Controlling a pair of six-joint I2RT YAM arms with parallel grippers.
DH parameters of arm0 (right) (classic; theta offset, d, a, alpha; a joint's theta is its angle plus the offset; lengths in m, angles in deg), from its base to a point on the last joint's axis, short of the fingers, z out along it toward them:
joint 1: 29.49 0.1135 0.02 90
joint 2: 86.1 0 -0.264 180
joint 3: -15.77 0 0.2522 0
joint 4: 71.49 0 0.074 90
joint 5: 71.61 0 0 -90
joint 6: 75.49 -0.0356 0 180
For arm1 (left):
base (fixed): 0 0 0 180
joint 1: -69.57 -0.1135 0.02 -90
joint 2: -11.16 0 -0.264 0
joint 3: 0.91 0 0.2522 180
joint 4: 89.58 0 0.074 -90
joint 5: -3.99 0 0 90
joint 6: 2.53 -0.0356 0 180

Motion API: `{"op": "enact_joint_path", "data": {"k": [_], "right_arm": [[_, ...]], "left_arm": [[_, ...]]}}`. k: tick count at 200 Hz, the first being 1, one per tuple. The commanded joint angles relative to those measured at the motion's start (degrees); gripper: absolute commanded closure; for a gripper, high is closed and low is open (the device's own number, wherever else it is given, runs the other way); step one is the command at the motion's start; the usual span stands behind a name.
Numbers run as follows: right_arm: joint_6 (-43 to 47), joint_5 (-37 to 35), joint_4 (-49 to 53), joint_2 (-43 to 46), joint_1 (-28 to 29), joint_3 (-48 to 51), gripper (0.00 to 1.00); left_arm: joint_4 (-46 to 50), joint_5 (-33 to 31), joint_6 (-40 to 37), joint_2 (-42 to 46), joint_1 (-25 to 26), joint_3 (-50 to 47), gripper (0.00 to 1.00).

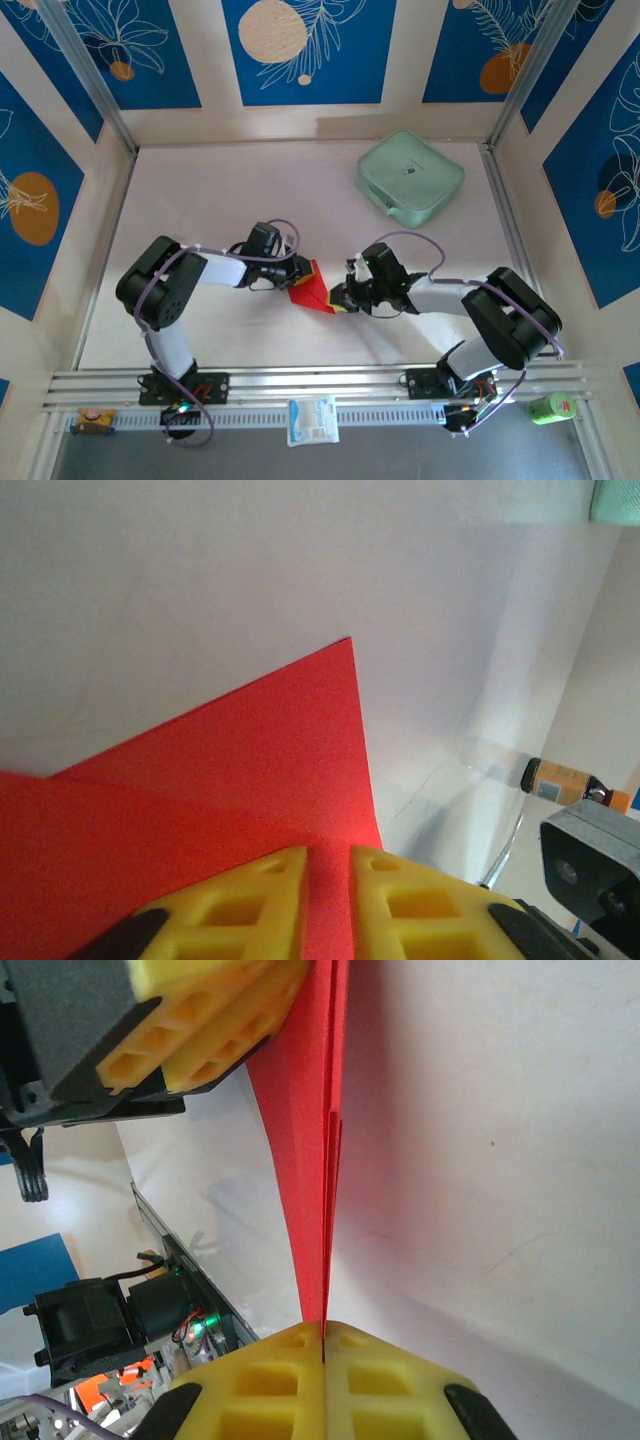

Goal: Fold a paper plane with a square sheet of paper (pick it up from the middle)
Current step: Turn over the paper at the center of the table.

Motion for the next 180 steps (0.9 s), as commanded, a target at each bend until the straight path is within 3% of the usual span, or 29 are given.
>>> {"op": "enact_joint_path", "data": {"k": [1,104,180], "right_arm": [[1.5,1.1,2.3,2.6,-0.3,0.2,0.95],[8.6,-11.0,19.7,14.2,2.2,-4.2,0.97],[6.8,-16.8,22.6,19.3,2.5,-2.6,0.97]], "left_arm": [[4.8,-1.4,-2.5,4.0,-0.5,-0.1,0.77],[16.7,-9.6,-12.7,20.5,-0.4,0.1,0.67],[15.9,-12.2,-12.1,26.7,-0.4,-4.3,0.66]]}}
